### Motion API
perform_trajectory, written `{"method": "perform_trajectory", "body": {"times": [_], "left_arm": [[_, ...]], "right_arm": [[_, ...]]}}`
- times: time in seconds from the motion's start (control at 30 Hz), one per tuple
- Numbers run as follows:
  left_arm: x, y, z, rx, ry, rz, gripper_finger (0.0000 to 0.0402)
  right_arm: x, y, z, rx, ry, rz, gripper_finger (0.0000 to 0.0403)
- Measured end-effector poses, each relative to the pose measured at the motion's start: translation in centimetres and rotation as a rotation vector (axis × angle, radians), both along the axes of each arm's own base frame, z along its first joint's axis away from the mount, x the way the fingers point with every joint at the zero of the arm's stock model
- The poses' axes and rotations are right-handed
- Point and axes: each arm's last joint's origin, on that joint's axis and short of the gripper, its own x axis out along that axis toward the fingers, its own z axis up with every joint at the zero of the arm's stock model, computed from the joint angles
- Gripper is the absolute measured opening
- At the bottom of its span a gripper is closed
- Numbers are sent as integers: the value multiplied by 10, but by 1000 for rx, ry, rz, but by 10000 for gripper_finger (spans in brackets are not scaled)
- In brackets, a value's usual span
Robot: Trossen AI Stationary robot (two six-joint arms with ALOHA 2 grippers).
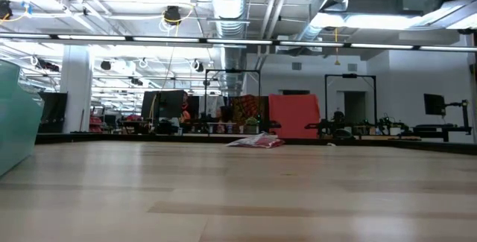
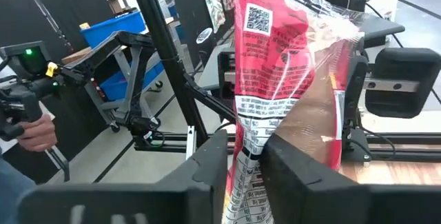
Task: Sort popcorn bags into baskets
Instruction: Put the red popcorn bag into the green bin
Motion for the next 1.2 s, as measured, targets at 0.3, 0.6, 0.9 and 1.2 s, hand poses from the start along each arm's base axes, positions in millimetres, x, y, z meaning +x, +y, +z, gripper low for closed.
{"method": "perform_trajectory", "body": {"times": [0.3,0.6,0.9,1.2], "left_arm": [[-22,7,-15,-349,163,21,7],[-52,-4,-45,-986,547,-206,5],[-57,-44,-49,-1232,869,-305,4],[-49,-87,-64,-1140,1258,-178,7]], "right_arm": [[-52,-25,31,-36,77,-56,172],[-100,-25,50,-84,146,-151,179],[-111,-15,44,-125,243,-156,164],[-96,-4,29,-135,316,-111,165]]}}
